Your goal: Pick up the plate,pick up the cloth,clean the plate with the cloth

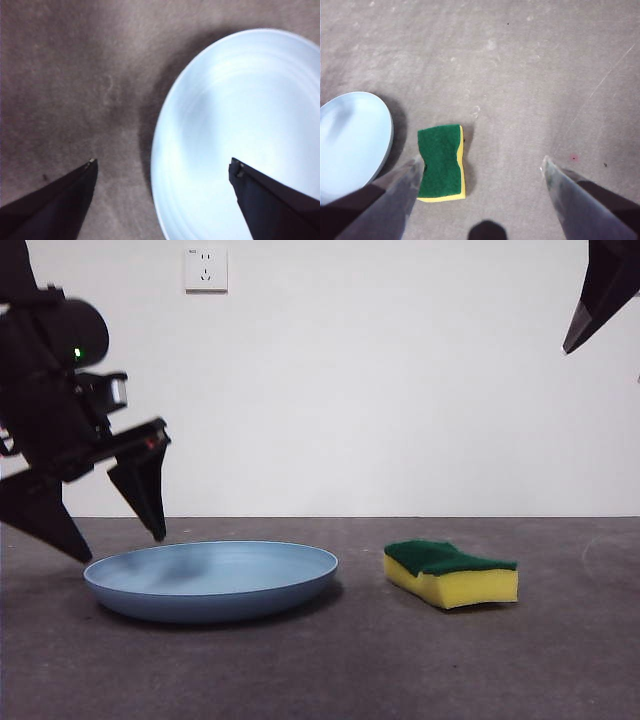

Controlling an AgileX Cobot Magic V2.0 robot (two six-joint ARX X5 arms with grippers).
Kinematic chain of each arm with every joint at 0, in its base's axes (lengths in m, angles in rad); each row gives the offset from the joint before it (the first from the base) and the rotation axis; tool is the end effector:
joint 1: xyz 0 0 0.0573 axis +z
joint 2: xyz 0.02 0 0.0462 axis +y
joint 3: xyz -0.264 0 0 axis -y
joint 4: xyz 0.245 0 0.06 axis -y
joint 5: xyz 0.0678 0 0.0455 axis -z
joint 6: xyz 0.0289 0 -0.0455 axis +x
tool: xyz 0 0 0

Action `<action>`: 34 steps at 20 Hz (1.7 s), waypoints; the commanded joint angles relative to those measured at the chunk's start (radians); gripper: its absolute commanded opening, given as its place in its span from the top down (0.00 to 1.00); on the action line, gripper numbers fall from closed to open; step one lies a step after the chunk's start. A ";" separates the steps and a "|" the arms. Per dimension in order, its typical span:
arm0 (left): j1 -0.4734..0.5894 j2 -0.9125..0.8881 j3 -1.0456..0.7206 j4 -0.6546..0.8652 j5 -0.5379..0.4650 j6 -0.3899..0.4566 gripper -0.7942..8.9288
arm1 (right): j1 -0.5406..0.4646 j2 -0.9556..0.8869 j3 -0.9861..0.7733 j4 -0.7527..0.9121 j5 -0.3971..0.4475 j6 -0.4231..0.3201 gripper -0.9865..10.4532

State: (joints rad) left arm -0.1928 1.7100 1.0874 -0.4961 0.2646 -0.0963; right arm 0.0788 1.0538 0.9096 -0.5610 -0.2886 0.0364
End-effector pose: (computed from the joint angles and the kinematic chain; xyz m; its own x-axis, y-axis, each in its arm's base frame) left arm 0.3248 -0.0711 0.1847 0.3637 -0.3375 -0.8682 0.2108 0.9377 -0.2762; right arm 0.2120 0.0250 0.2953 0.7053 0.3412 -0.6214 -0.2678 0.9398 0.2121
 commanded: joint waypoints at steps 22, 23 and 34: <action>-0.091 -0.084 -0.004 -0.023 -0.005 0.040 0.93 | 0.195 0.175 0.214 -0.113 -0.026 -0.076 0.56; -0.094 -0.120 -0.004 -0.037 -0.006 0.043 0.93 | 0.222 0.228 0.244 -0.129 0.003 -0.093 0.56; -0.095 -0.570 -0.004 -0.251 -0.141 0.082 0.93 | 0.330 0.699 0.358 -0.140 0.112 -0.143 0.59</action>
State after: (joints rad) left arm -0.2848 1.1442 1.0912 -0.7479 0.1215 -0.0223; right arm 0.4084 1.7470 1.2678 -0.7029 -0.1791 -0.0978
